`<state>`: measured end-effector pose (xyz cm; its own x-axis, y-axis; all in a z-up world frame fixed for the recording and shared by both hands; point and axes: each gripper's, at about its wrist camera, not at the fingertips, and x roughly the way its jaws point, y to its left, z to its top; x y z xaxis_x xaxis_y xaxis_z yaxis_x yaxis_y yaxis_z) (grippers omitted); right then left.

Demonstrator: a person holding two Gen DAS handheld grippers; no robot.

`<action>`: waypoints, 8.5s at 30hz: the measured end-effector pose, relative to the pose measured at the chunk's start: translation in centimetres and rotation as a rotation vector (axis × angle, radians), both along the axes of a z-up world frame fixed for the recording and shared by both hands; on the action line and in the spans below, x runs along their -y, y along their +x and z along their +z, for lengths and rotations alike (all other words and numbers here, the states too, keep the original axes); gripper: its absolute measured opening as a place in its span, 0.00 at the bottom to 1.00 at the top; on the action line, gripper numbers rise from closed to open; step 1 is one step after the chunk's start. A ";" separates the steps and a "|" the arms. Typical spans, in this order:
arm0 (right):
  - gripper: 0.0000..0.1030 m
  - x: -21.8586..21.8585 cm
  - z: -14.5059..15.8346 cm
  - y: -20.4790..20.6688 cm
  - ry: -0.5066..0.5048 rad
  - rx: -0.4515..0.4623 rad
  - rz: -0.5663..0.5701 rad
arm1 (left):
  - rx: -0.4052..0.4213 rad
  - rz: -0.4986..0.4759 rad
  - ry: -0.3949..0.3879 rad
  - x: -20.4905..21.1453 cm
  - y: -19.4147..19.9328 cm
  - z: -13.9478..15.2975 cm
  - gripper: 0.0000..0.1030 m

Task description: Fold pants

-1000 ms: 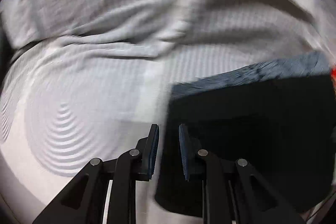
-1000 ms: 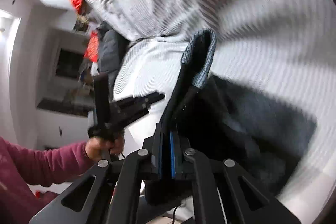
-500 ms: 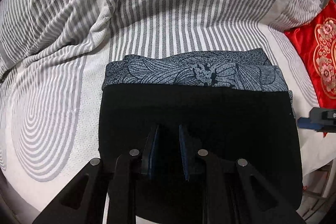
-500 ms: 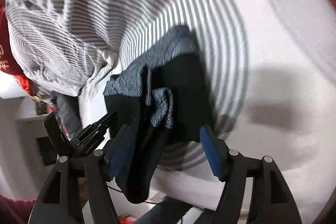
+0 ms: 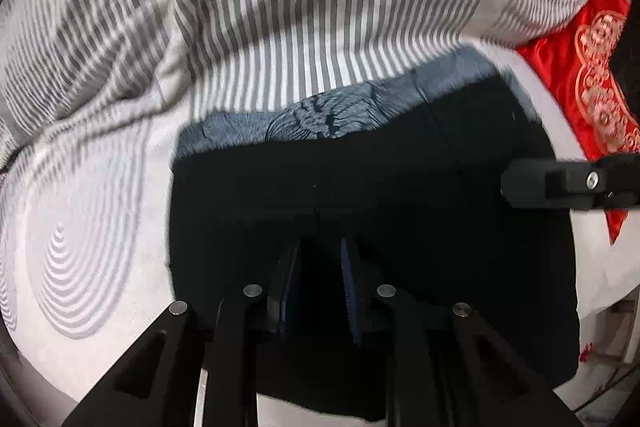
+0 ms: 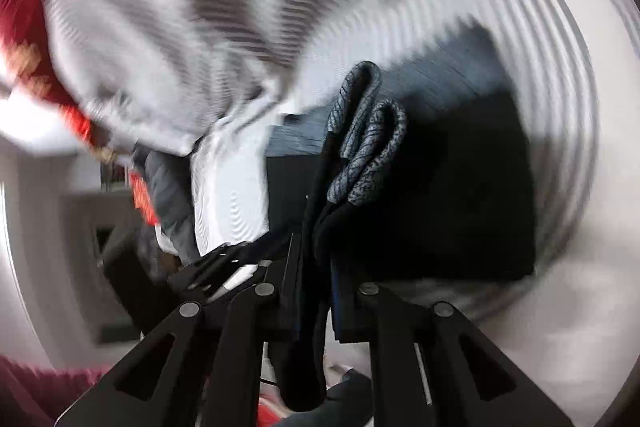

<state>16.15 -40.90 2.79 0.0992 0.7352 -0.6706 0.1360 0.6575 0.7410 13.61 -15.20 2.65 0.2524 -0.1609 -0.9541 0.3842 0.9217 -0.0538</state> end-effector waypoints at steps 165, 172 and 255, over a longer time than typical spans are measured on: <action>0.99 3.6 -4.9 -1.2 -0.520 -0.156 -0.089 | -0.102 0.219 -0.028 -10.2 2.5 -1.2 0.88; 0.99 3.6 -5.0 -3.0 -0.477 -0.167 -0.135 | -0.106 0.184 -0.021 -10.6 3.8 -2.1 0.88; 0.37 8.5 -3.1 3.5 -0.154 -0.049 -0.029 | -0.245 -0.226 -0.235 3.5 6.5 -1.1 0.41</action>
